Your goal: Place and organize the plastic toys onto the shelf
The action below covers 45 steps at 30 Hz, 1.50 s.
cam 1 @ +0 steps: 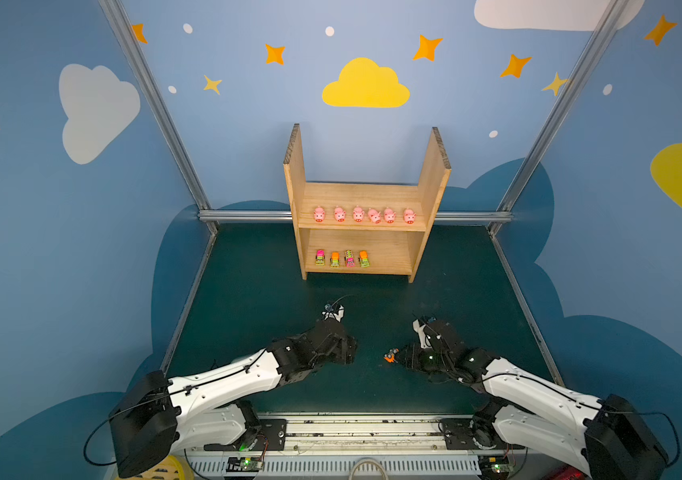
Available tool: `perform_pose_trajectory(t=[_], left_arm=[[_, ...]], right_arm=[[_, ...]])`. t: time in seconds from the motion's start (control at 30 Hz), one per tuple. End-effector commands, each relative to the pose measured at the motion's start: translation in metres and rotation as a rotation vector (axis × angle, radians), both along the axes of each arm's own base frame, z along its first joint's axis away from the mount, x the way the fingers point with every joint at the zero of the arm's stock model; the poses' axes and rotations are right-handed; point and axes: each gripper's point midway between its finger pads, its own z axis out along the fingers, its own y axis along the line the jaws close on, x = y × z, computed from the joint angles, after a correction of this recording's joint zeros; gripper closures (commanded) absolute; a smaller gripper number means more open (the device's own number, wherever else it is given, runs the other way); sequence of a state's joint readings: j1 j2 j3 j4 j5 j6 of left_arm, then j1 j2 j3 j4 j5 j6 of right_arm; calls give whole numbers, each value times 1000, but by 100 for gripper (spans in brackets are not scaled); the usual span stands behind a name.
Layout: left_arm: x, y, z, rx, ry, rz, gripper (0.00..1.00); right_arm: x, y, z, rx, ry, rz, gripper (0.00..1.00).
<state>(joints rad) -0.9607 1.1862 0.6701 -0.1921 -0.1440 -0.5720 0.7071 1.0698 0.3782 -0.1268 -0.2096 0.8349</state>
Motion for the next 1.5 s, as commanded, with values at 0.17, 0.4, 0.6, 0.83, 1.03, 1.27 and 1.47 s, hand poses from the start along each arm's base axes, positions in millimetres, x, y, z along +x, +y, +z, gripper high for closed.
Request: perform_pose_trajectory(t=[0.17,0.4,0.6,0.83,1.03,1.27,1.47], left_arm=[[6,-2,5,44,-20,-9,23],[8,1,0,66,-16,-1,22],[7,7,-6,75,-13,7,22],[5,21,-9,69,-18,31,22],[3,34,-13,52,-18,57,22],[1,49,-14,31,-23,88,22],[1,57,-13,12,-32,104,20]], right_arm=[[12,12,-9,59,21,-1,54],[20,17,-12,53,34,10,56],[27,25,-11,46,44,25,66],[36,26,-15,-10,67,24,69],[43,35,-17,-31,83,37,69],[51,45,-10,-83,75,64,65],[51,47,-7,-186,37,90,57]])
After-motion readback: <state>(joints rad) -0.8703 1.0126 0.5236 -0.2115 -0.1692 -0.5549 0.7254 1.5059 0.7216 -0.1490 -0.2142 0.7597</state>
